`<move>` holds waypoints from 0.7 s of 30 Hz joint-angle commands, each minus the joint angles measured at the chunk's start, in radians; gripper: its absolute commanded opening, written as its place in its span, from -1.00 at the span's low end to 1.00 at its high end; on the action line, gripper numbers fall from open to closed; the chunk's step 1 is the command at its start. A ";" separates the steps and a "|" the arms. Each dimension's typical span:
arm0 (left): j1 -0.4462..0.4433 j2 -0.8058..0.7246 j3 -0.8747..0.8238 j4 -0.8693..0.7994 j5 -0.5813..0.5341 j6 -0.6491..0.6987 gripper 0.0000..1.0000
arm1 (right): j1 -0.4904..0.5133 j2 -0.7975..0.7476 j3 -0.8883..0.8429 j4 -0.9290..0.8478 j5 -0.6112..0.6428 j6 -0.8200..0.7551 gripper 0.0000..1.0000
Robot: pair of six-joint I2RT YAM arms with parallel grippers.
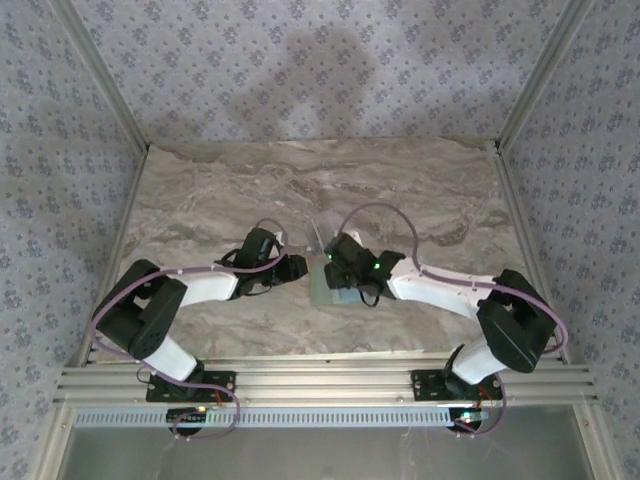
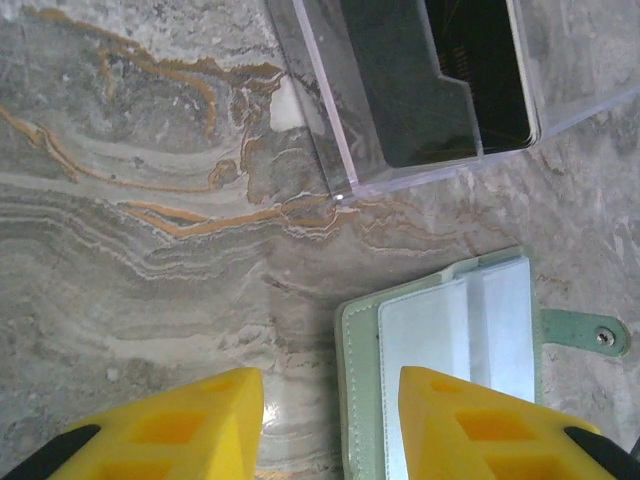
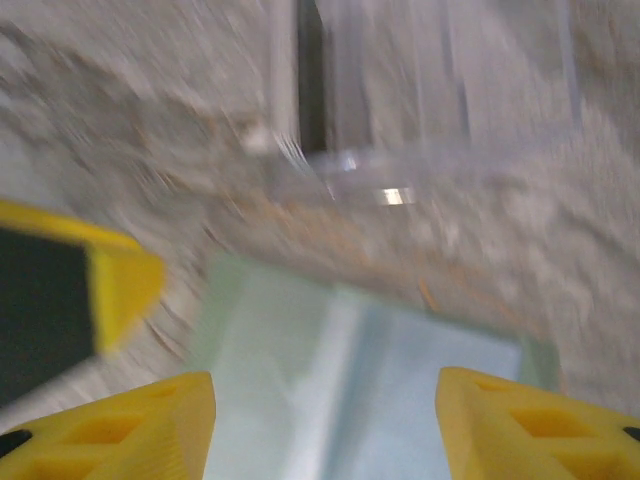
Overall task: Put the credit cards into the card holder
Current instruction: Pick up the credit card from the storage box.
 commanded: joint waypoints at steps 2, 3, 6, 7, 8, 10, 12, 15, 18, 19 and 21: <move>0.013 0.035 -0.030 0.096 0.036 -0.033 -0.20 | -0.051 0.127 0.167 -0.081 -0.088 -0.099 0.23; 0.015 0.043 -0.040 0.124 0.045 -0.041 -0.21 | -0.060 0.161 0.214 -0.094 -0.100 -0.117 0.21; 0.020 0.056 -0.053 0.149 0.055 -0.043 -0.21 | -0.071 0.247 0.320 -0.142 -0.113 -0.162 0.10; 0.022 0.058 -0.055 0.153 0.057 -0.040 -0.21 | -0.076 0.270 0.346 -0.154 -0.121 -0.171 0.08; 0.026 0.059 -0.059 0.156 0.057 -0.037 -0.21 | -0.083 0.292 0.367 -0.160 -0.133 -0.176 0.08; 0.035 0.064 -0.075 0.177 0.062 -0.045 -0.21 | -0.094 0.331 0.403 -0.168 -0.160 -0.181 0.07; 0.040 0.067 -0.095 0.201 0.070 -0.049 -0.22 | -0.104 0.364 0.433 -0.176 -0.173 -0.184 0.07; 0.045 0.064 -0.119 0.210 0.069 -0.046 -0.22 | -0.114 0.409 0.465 -0.191 -0.173 -0.185 0.05; 0.050 0.065 -0.132 0.217 0.070 -0.045 -0.22 | -0.116 0.434 0.469 -0.182 -0.186 -0.189 0.05; 0.050 0.067 -0.133 0.220 0.071 -0.044 -0.22 | -0.117 0.440 0.468 -0.177 -0.186 -0.188 0.05; 0.049 0.071 -0.134 0.223 0.070 -0.044 -0.22 | -0.118 0.453 0.464 -0.165 -0.196 -0.187 0.04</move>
